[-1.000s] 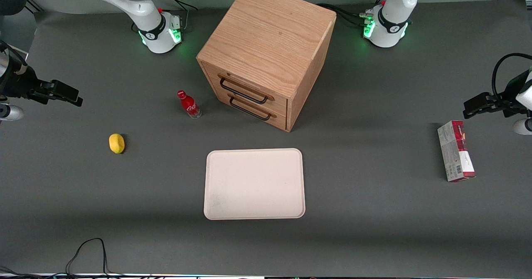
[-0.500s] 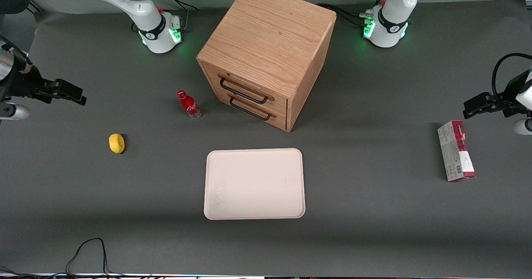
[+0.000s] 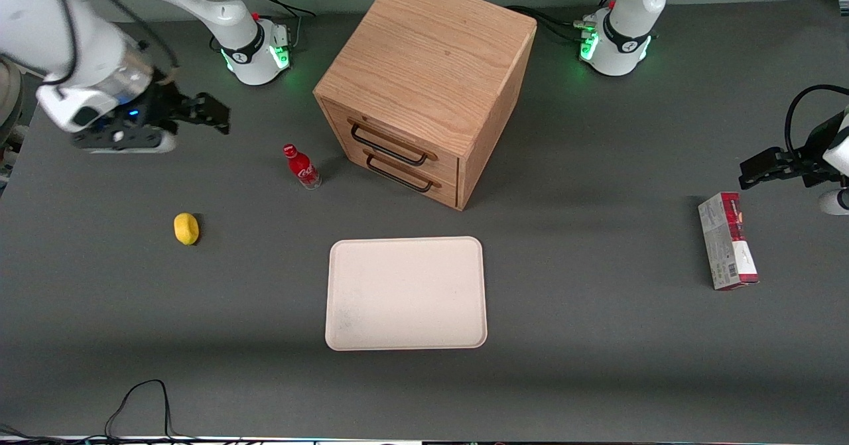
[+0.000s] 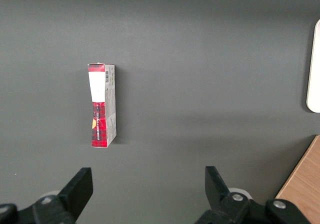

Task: Place coke bottle on tray
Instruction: 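Move the right gripper toward the red Coca-Cola bottle beside the cabinet, then lower the open right gripper over the red bottle and close on it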

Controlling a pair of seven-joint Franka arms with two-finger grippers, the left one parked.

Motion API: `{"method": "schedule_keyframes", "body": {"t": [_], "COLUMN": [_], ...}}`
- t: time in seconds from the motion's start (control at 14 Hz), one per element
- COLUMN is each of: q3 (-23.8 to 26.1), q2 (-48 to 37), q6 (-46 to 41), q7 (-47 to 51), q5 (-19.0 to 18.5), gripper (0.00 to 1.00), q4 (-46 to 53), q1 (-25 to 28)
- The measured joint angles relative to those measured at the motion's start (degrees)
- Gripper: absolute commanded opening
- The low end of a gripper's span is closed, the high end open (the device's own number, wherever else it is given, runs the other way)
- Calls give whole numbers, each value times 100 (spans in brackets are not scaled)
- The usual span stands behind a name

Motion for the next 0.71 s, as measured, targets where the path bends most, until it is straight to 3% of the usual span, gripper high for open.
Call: {"method": "schedule_keyframes", "body": {"t": [0.21, 0.71], "q3": [624, 730], "q2": [-818, -989], "q6": [1296, 3357], "q7": [337, 350], "q5": [236, 356], "gripper": [100, 100], "q4": [-1772, -3682], "q1": [12, 10]}}
